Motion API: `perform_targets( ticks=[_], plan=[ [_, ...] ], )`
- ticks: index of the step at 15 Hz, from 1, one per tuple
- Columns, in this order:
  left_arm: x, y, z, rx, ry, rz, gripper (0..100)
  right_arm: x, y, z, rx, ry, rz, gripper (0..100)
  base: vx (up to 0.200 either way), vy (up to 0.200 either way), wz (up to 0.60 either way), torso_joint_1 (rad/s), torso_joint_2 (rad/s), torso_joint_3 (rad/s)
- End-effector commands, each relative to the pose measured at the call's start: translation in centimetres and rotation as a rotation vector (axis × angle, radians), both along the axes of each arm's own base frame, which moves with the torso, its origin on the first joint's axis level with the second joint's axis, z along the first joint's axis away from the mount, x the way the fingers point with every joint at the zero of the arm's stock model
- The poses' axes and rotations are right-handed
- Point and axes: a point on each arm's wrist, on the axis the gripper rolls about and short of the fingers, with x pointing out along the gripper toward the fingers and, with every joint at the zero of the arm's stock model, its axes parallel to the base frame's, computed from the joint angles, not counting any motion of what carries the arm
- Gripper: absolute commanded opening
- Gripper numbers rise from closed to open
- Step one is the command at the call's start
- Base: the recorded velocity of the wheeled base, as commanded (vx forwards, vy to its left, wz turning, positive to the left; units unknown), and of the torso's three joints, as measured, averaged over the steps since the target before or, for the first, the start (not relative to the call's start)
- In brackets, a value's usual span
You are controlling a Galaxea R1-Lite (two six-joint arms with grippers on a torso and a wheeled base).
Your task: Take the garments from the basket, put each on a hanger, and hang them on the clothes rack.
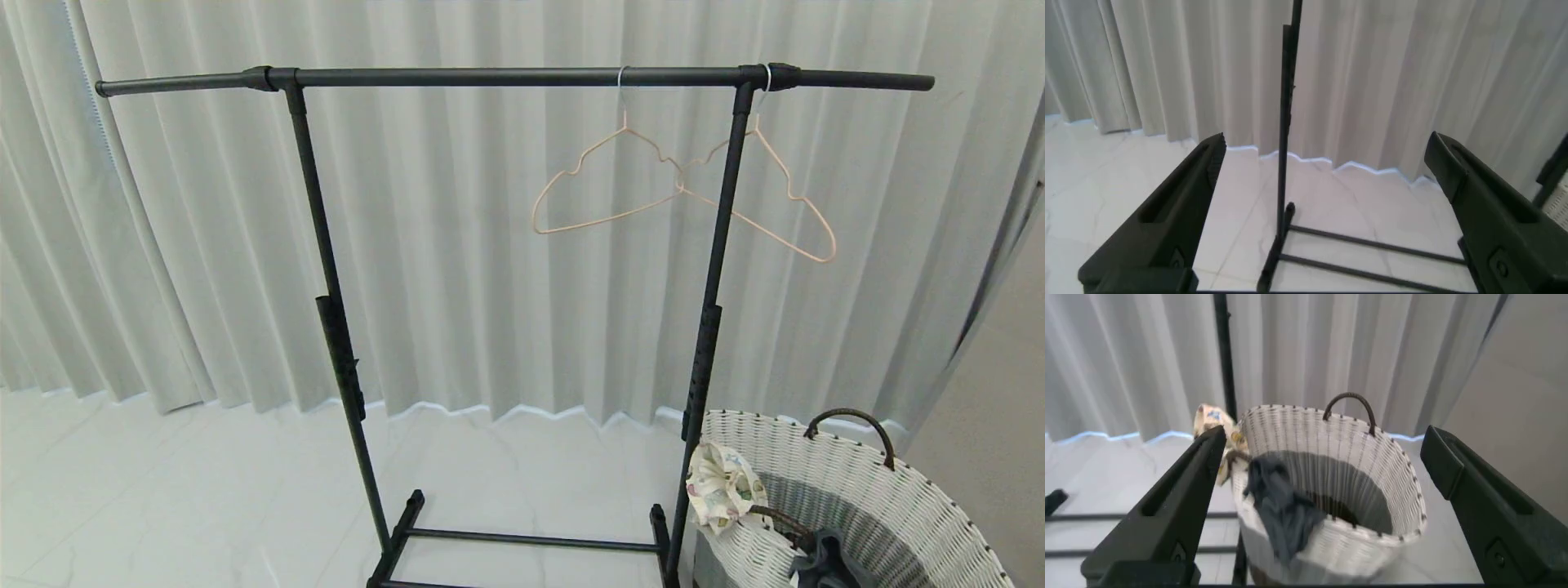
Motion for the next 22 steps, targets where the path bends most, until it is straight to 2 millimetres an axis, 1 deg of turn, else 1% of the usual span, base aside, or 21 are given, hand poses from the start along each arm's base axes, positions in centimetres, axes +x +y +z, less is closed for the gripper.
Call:
perform_targets(
  ticks=[1, 6, 9, 10, 11, 12, 13, 14, 15, 16, 18, 19, 20, 22],
  plan=[
    [0.0, 0.0, 0.0, 0.002, 0.001, 0.001, 100, 0.0, 0.0, 0.0, -0.007, 0.000, 0.002, 100, 0.200, 0.000, 0.00, 0.007, 0.00, 0.007],
    [0.0, 0.0, 0.0, 0.003, 0.001, 0.001, 100, 0.0, 0.0, 0.0, -0.027, 0.002, 0.003, 100, 0.200, 0.000, 0.00, 0.003, 0.01, 0.000],
    [0.0, 0.0, 0.0, 0.000, 0.001, 0.001, 100, 0.0, 0.0, 0.1, -0.019, -0.010, 0.002, 100, 0.000, 0.000, 0.00, 0.000, 0.00, 0.000],
    [0.0, 0.0, 0.0, -0.010, 0.000, 0.001, 100, -0.3, 0.1, 1.4, -0.014, -0.051, 0.035, 100, 0.000, 0.000, 0.00, 0.000, 0.00, 0.000],
    [0.0, 0.0, 0.0, -0.023, -0.001, 0.002, 100, -0.5, 0.1, 4.5, 0.022, -0.070, 0.111, 100, 0.000, 0.000, 0.00, 0.000, 0.00, 0.000],
    [0.0, 0.0, 0.0, -0.021, -0.001, 0.002, 100, 0.3, 0.1, 6.6, 0.025, -0.015, 0.142, 100, 0.000, 0.000, 0.00, 0.000, 0.00, 0.000],
    [0.0, 0.0, 0.0, -0.018, -0.001, 0.000, 100, 1.9, 0.1, 8.4, 0.008, 0.085, 0.170, 100, 0.000, 0.000, 0.00, 0.000, 0.00, 0.000],
    [0.0, 0.0, 0.0, -0.016, 0.000, 0.000, 100, 4.4, 0.4, 8.5, -0.049, 0.245, 0.174, 100, 0.000, 0.000, 0.00, 0.000, 0.00, 0.000],
    [0.0, 0.0, 0.0, -0.016, 0.000, 0.000, 100, 6.4, 0.5, 8.1, -0.108, 0.372, 0.171, 100, 0.000, 0.000, 0.00, 0.000, 0.00, 0.000],
    [0.0, 0.0, 0.0, -0.018, -0.001, 0.002, 100, 8.6, 0.7, 7.1, -0.167, 0.521, 0.187, 100, 0.000, 0.000, 0.00, 0.000, 0.00, 0.000],
    [0.0, 0.0, 0.0, -0.018, -0.001, 0.002, 100, 11.5, 0.9, 4.6, -0.275, 0.768, 0.244, 100, 0.000, 0.000, 0.00, 0.000, 0.00, 0.000],
    [0.0, 0.0, 0.0, -0.019, -0.001, 0.002, 100, 12.6, 0.9, 3.3, -0.324, 0.869, 0.272, 100, 0.000, 0.000, 0.00, 0.000, 0.00, 0.000],
    [0.0, 0.0, 0.0, -0.019, -0.001, 0.002, 100, 13.6, 1.0, 2.3, -0.365, 0.929, 0.297, 100, 0.000, 0.000, 0.00, 0.000, 0.00, 0.000],
    [0.0, 0.0, 0.0, -0.018, -0.001, 0.000, 100, 14.8, 0.9, 0.2, -0.419, 1.004, 0.319, 100, 0.000, 0.000, 0.00, 0.000, 0.00, 0.000]
  ],
)
